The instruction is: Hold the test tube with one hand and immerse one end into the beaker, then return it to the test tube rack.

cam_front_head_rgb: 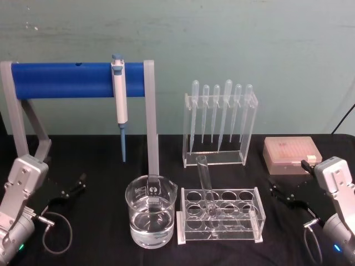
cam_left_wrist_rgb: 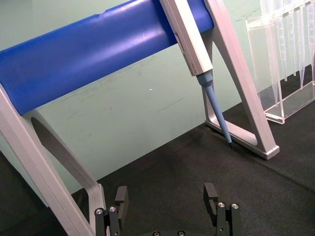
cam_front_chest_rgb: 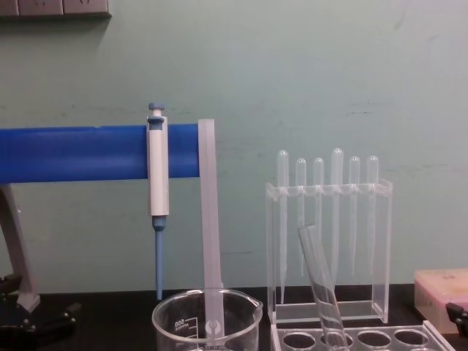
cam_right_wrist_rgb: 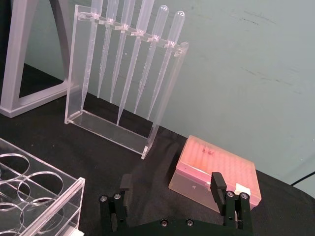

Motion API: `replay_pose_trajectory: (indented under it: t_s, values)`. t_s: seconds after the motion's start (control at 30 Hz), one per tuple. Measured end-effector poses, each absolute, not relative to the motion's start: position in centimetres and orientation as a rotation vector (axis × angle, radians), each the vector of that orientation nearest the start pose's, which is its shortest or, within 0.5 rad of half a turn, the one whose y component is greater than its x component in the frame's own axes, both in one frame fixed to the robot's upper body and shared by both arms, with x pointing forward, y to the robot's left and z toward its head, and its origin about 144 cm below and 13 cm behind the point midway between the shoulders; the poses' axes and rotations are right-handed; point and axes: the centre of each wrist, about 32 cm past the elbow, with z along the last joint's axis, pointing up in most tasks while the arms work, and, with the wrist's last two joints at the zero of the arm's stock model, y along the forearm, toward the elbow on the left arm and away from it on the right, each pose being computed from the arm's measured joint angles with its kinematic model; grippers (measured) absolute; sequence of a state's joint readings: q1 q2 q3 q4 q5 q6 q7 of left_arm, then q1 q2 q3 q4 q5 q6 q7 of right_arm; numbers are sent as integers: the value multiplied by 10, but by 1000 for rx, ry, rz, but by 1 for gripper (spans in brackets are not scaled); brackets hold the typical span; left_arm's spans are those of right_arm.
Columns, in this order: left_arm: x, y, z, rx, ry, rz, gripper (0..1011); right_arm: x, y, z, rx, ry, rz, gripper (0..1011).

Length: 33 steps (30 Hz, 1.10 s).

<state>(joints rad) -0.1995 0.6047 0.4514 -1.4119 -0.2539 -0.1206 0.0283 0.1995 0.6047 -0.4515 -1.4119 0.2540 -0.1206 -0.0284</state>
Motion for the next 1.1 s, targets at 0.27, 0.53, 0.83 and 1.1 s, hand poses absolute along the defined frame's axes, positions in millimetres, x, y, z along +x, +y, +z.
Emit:
replay_pose_trajectory:
  t_s: [0.27,0.53,0.83,1.1]
  values:
    - [489,310,1140,305,-285,1248,1000,489,-310,1140,-304,-285,-1248,1003]
    - [489,310,1140,304,-285,1248,1000,489,-310,1140,-304,-285,-1248,1003]
    - [489,310,1140,304,-285,1248,1000,489,-310,1140,-304,-285,-1248,1003]
    - [489,310,1140,304,-285,1248,1000,489,-310,1140,-304,-285,-1248,1003]
